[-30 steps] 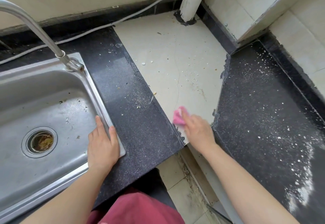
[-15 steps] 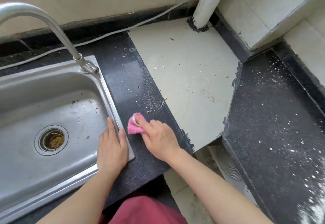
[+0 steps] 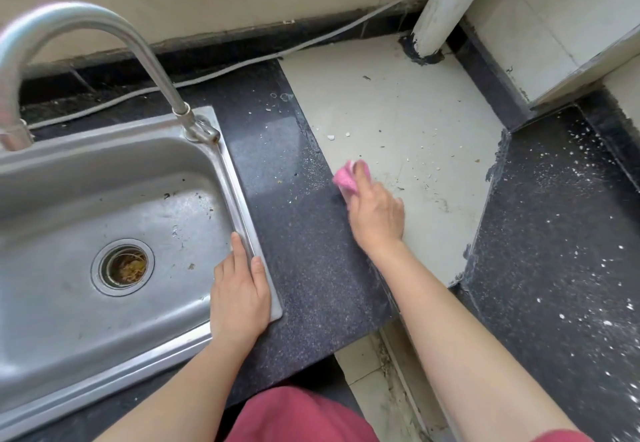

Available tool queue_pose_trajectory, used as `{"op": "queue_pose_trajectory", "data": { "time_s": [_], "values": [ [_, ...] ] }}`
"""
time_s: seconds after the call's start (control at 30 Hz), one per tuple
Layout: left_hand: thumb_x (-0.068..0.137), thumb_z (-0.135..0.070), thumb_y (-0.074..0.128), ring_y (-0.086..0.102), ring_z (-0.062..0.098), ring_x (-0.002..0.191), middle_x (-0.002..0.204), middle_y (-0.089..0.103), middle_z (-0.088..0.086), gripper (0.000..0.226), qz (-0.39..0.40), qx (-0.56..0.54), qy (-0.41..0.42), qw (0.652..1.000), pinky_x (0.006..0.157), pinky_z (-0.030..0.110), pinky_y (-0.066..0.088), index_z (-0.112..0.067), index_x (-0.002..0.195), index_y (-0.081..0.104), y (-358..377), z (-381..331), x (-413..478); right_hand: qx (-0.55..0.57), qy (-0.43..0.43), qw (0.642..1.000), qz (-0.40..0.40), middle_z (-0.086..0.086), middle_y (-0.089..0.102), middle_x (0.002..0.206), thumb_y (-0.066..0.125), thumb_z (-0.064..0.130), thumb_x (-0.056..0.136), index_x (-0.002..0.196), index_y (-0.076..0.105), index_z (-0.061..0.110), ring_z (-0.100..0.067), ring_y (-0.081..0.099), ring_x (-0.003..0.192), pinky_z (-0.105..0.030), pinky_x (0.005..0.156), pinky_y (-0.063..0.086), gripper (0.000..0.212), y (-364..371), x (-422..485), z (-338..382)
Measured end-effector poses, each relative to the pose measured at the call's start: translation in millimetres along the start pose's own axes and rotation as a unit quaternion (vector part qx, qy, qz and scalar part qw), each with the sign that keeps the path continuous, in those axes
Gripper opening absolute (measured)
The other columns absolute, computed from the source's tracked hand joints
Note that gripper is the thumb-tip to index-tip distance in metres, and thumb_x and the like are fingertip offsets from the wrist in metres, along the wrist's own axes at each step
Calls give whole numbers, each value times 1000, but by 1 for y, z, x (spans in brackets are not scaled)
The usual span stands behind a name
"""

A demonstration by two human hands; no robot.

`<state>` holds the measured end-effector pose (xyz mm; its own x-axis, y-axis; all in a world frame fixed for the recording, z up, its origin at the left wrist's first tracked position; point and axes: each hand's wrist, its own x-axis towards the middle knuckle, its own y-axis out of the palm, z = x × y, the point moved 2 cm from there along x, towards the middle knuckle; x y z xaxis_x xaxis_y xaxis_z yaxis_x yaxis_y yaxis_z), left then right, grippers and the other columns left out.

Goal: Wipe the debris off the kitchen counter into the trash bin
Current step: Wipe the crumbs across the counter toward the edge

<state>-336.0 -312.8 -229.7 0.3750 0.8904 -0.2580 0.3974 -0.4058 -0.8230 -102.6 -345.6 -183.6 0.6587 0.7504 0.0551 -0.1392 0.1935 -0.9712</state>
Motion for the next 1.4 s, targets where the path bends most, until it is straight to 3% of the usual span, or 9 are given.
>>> {"op": "queue_pose_trajectory", "data": {
  "time_s": [0.23, 0.33, 0.43, 0.57, 0.83, 1.0, 1.13, 1.23, 1.4],
  "values": [
    [95, -47, 11, 46, 35, 112, 130, 53, 20, 69, -4, -7, 0, 1000, 100, 45, 38, -6, 151, 19, 1, 2, 1, 29, -271, 960, 68, -10, 64, 70, 67, 19, 76, 128, 59, 23, -31, 62, 57, -35, 52, 45, 53, 45, -40, 94],
    [95, -47, 10, 45, 33, 113, 130, 52, 17, 70, -6, -7, -3, 1000, 100, 44, 37, -7, 151, 16, 1, 2, 0, -73, -216, 973, 39, -6, 63, 68, 75, 19, 70, 126, 61, 25, -26, 62, 53, -30, 48, 43, 58, 43, -9, 73],
    [95, -47, 9, 45, 31, 112, 126, 54, 16, 69, -3, -3, 3, 1000, 99, 43, 38, -8, 152, 14, 1, 1, 0, -158, -91, 980, 81, -14, 64, 104, 43, 9, 94, 147, 31, 21, -31, 66, 86, -35, 65, 43, 55, 28, 35, 35],
    [95, -48, 9, 44, 30, 115, 128, 53, 13, 69, -1, -1, -6, 1000, 100, 43, 39, -10, 152, 13, 1, 2, 1, -102, 52, 992, 57, -16, 62, 114, 34, 8, 97, 140, 31, 16, -33, 65, 92, -37, 69, 42, 44, 3, 63, 15],
    [94, -50, 9, 45, 29, 118, 128, 54, 13, 70, -8, -9, -8, 1000, 98, 44, 41, -11, 152, 16, 0, 1, 1, 14, -255, 955, 149, -18, 67, 97, 50, 22, 91, 143, 38, 23, -39, 67, 81, -41, 65, 45, 53, 40, -2, 128],
    [94, -51, 9, 45, 25, 117, 129, 53, 8, 70, -12, -12, 0, 1000, 98, 42, 42, -13, 153, 14, 2, 2, 0, -141, -150, 970, 126, -15, 54, 129, 37, 11, 96, 148, 23, 18, -33, 66, 96, -35, 67, 33, 54, 43, 58, 85],
    [95, -50, 9, 46, 23, 116, 129, 53, 7, 68, -12, -13, 0, 1000, 99, 40, 42, -14, 153, 13, 0, 2, 0, -144, -8, 986, 89, -13, 49, 134, 40, 9, 95, 141, 30, 10, -33, 63, 99, -40, 75, 44, 47, 14, 104, 49],
    [95, -49, 11, 47, 23, 111, 122, 55, 7, 67, -14, -11, -5, 1000, 97, 38, 42, -15, 153, 13, 1, 2, 2, -44, -77, 990, 110, -16, 65, 109, 42, 19, 95, 141, 30, 16, -36, 66, 90, -39, 72, 44, 48, 13, 87, 77],
    [94, -50, 14, 47, 24, 110, 122, 55, 9, 68, -10, -6, -26, 1000, 97, 37, 40, -16, 152, 15, 4, 4, 1, 8, -279, 938, 206, -18, 63, 111, 44, 21, 95, 148, 27, 23, -40, 64, 90, -40, 68, 40, 56, 42, 38, 130]
  ]
}}
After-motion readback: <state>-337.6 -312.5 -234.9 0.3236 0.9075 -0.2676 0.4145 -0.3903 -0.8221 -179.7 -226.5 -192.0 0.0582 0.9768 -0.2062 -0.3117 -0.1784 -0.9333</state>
